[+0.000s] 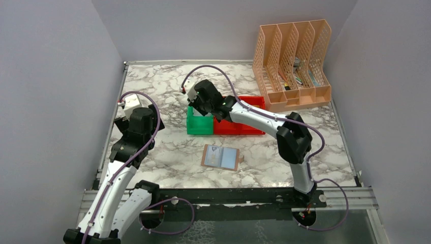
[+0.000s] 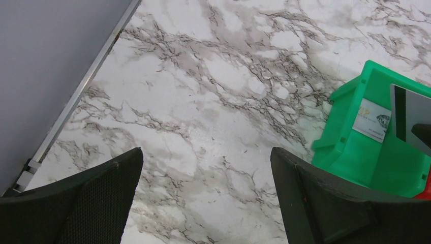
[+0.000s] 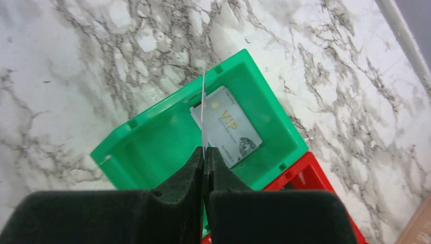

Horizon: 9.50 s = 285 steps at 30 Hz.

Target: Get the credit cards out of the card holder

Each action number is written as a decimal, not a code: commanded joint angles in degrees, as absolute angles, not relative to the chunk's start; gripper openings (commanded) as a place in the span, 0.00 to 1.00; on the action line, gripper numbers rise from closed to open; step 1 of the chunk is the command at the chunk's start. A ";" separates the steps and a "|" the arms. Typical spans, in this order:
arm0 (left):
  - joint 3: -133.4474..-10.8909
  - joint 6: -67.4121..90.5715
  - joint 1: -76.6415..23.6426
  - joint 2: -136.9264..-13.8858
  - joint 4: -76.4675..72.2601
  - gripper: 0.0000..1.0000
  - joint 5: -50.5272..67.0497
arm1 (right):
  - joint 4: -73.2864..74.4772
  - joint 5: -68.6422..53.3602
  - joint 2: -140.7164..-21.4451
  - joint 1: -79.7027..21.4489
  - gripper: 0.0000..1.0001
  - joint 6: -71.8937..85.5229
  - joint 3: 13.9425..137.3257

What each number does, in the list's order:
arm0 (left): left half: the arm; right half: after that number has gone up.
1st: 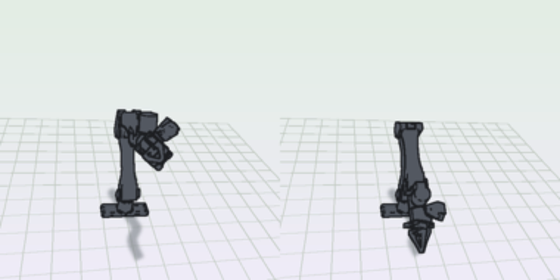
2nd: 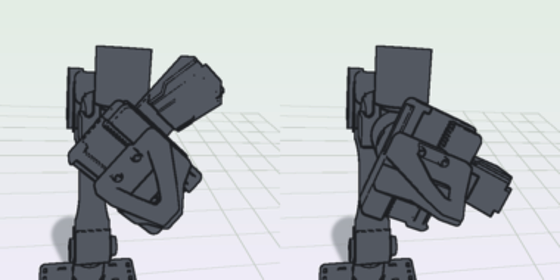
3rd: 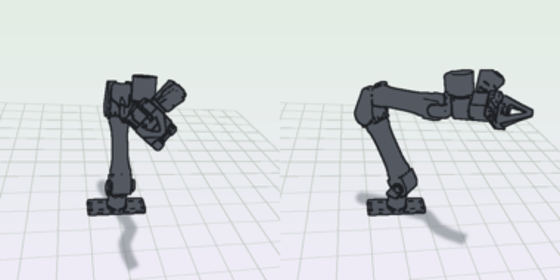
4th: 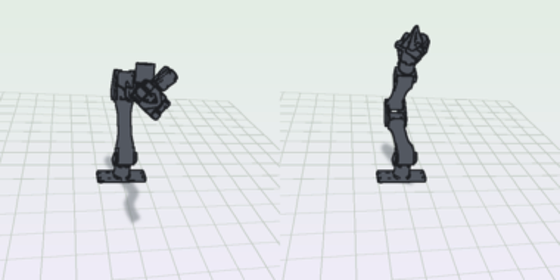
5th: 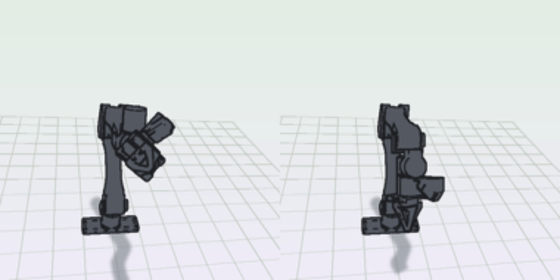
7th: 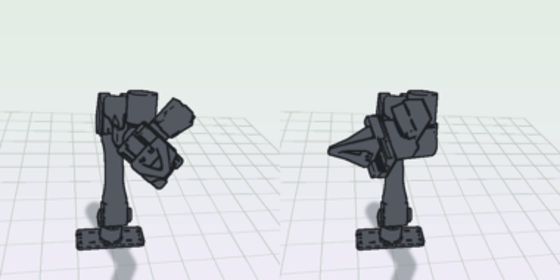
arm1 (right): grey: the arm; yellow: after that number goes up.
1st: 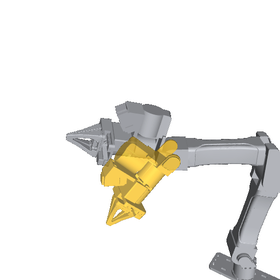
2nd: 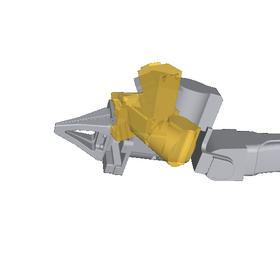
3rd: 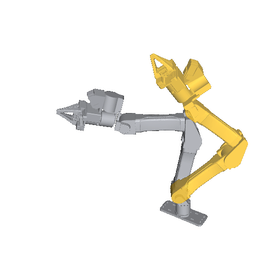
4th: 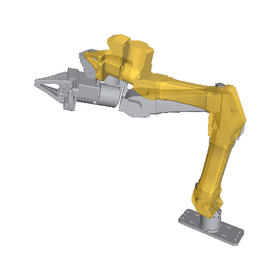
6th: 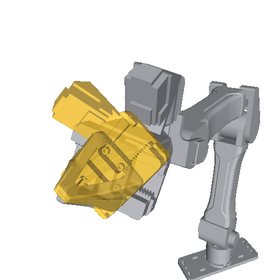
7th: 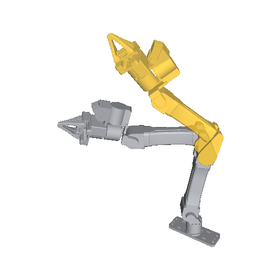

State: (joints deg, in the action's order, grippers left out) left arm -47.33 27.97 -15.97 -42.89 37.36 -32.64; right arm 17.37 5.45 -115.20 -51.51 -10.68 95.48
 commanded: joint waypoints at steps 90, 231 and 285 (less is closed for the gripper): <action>-46.57 28.20 -15.46 -41.94 36.74 0.99 -33.01 | -9.13 9.60 -100.33 -51.51 0.39 -5.91 71.65; -39.39 41.98 -50.55 -82.20 10.37 0.19 4.11 | -19.07 -17.31 -86.87 -44.74 0.11 57.08 24.01; -41.18 41.36 -54.12 -78.31 5.16 0.40 4.62 | -9.94 -17.66 -83.87 -40.87 0.01 51.34 24.60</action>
